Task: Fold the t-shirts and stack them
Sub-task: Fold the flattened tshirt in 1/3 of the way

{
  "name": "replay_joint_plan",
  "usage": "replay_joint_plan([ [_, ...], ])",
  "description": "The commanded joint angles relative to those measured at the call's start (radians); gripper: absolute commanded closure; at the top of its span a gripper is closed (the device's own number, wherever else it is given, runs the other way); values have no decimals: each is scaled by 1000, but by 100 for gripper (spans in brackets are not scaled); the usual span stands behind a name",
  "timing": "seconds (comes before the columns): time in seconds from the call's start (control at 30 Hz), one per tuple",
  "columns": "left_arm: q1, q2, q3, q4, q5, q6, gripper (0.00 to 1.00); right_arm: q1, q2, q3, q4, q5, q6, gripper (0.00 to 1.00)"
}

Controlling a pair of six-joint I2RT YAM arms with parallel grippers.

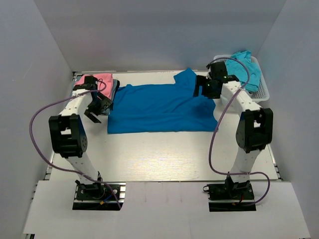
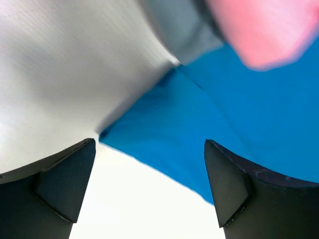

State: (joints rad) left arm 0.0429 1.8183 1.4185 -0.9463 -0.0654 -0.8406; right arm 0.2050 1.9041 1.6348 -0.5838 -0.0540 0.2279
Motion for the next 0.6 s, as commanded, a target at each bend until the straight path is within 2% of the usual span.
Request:
replay_joint_plan([
  [0.0,-14,-115,4,1,53,69,0,7,-141,-106,21,-82,-2,10],
  [0.17,-23,-181,-99,147,172,101,0,5,-235,-306,88,-150,14,10],
  [0.27,-46,-182,-174,257,242,101,0,5,-215,-366,122,-170,42,10],
  [0.43,-84,-79,-214,380,311,142,0,-1,-116,-388,180,-153,94,10],
  [0.57,-115,-2,-205,389,293,152,0,-4,-66,-440,217,-122,128,10],
])
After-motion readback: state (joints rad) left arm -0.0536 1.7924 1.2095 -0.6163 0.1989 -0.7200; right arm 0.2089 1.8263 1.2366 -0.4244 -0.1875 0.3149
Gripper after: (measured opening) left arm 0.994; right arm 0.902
